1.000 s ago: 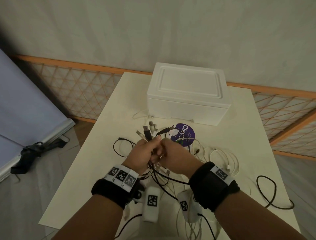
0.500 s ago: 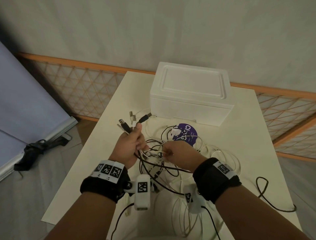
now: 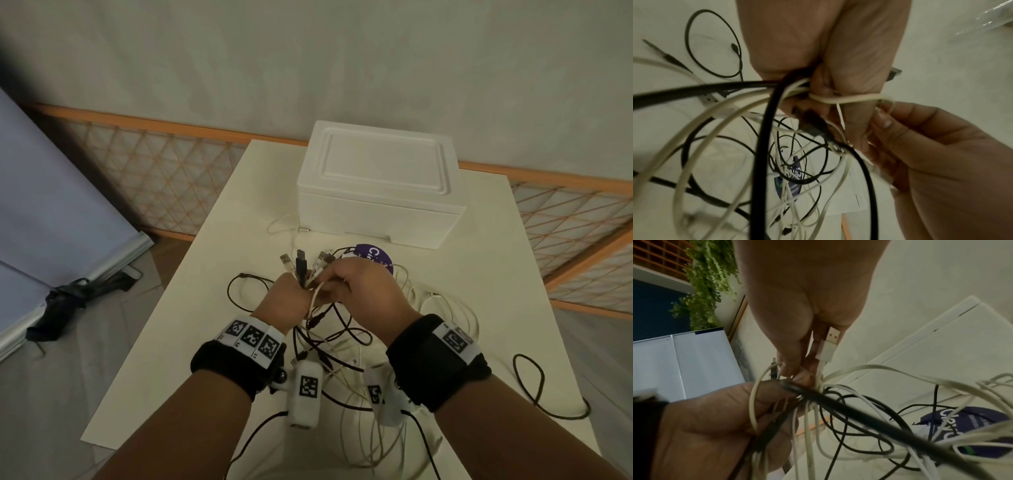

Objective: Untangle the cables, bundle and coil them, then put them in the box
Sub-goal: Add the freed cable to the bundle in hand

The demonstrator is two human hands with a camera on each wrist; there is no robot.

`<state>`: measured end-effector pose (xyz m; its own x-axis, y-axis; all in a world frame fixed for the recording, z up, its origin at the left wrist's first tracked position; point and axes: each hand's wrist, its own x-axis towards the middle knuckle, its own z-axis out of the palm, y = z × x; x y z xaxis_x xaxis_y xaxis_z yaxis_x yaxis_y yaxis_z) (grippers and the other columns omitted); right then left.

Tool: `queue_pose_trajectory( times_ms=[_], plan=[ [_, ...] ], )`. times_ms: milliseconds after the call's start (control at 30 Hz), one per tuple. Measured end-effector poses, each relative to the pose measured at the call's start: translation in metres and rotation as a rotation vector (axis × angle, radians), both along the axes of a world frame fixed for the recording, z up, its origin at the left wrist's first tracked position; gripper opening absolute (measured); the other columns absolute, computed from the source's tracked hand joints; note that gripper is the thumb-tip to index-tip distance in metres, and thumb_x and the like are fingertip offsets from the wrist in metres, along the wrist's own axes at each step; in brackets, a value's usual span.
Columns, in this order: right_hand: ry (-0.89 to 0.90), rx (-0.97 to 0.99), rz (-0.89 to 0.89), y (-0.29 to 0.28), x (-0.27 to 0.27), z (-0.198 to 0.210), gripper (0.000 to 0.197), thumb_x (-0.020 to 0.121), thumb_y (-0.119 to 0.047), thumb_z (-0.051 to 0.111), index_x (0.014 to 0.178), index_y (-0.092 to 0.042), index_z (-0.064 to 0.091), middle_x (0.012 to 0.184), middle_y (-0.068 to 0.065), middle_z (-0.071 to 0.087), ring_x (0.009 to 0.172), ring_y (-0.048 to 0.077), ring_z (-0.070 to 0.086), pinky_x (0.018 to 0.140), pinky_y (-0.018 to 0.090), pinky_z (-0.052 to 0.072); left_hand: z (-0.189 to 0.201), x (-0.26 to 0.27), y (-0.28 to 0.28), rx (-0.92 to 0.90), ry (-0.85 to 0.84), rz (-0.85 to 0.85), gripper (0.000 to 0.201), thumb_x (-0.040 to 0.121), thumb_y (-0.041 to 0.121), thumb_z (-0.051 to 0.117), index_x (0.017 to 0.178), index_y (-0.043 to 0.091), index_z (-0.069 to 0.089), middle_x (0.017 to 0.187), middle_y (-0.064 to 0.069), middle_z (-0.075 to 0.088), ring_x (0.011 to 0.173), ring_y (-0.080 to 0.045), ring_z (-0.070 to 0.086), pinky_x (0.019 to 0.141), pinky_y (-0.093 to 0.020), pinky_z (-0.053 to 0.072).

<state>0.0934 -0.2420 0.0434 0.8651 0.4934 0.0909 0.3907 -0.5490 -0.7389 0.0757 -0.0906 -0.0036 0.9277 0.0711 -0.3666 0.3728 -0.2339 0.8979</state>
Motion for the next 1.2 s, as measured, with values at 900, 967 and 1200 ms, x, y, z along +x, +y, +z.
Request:
queue_pose_trajectory(
  times_ms=[900,967,1200],
  plan=[
    [0.144,0.201,-0.165,0.005,0.005,-0.023,0.007,0.087,-0.024,0.067,0.084,-0.027,0.061,0.075,-0.015,0.061,0.064,-0.007,0.056,0.060,0.007,0.042,0.028,-0.002,-0.001,-0.253,-0.188,0.226,0.011,0.083,0.011,0.072,0.072,0.013,0.070,0.054,0.006,0.059,0.043,-0.002,0.046,0.047,-0.017,0.035],
    [0.071,0.061,-0.135,0.006,0.008,-0.030,0.011,0.088,-0.025,0.064,0.079,-0.021,0.059,0.073,-0.012,0.059,0.065,-0.001,0.055,0.059,0.012,0.041,0.033,-0.001,-0.003,-0.191,-0.213,0.162,0.014,0.083,0.009,0.072,0.070,0.013,0.067,0.045,0.012,0.052,0.040,0.001,0.045,0.047,-0.015,0.034],
    [0.112,-0.227,-0.072,-0.003,0.017,-0.025,0.023,0.091,-0.029,0.058,0.091,-0.008,0.068,0.083,0.006,0.066,0.078,0.019,0.059,0.072,0.032,0.046,0.047,0.002,-0.004,-0.239,-0.220,0.028,0.015,0.084,0.002,0.068,0.074,0.012,0.066,0.057,0.009,0.061,0.048,-0.001,0.053,0.048,-0.014,0.040]
  ],
)
